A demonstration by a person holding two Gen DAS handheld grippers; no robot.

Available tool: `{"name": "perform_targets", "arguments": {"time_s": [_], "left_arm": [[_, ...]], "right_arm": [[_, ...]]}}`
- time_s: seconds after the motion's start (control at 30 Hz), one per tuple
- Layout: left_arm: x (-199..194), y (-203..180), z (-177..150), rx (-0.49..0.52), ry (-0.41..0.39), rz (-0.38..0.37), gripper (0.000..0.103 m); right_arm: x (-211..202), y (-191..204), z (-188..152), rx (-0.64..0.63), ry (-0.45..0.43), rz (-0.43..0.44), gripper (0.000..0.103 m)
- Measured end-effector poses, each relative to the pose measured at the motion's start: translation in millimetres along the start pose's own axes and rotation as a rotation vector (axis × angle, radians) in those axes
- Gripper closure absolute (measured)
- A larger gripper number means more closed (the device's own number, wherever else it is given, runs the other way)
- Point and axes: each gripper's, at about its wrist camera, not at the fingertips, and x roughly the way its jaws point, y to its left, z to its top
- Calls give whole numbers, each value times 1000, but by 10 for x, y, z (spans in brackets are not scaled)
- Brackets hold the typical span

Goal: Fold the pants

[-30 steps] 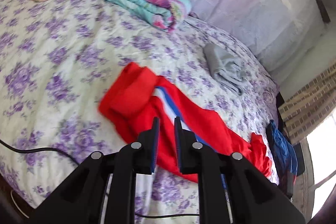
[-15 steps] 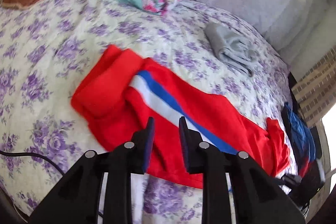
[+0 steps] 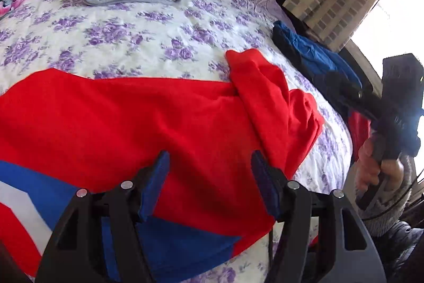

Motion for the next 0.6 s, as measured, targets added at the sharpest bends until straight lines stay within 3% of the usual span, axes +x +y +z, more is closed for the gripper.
{"name": "perform_targets", "arguments": {"time_s": [0.17, 0.27, 0.37, 0.4, 0.47, 0.5, 0.53, 0.6], "left_arm": [[33, -37, -167, 81, -72, 83, 40], [33, -36, -209, 117, -94, 60, 30], [8, -1, -205, 118, -97, 33, 25], [12, 8, -196, 113, -98, 19, 24], [-14, 50, -197, 98, -101, -6, 24], [-18, 66, -192, 90, -102, -17, 23], [-21, 83, -186, 86, -102, -26, 23], [-18, 70, -190, 84, -104, -31, 23]], "right_arm": [[643, 259, 157, -81, 53, -165, 45], [993, 360, 159, -127, 99, -271, 35], [1202, 320, 54, -190, 135, -433, 34], [1216, 267, 10, -192, 146, -449, 35], [1179, 167, -50, -178, 142, -423, 43], [1148, 140, -72, -178, 137, -420, 55], [1109, 113, -84, -177, 128, -417, 61], [978, 22, -94, -123, 90, -356, 82]]}}
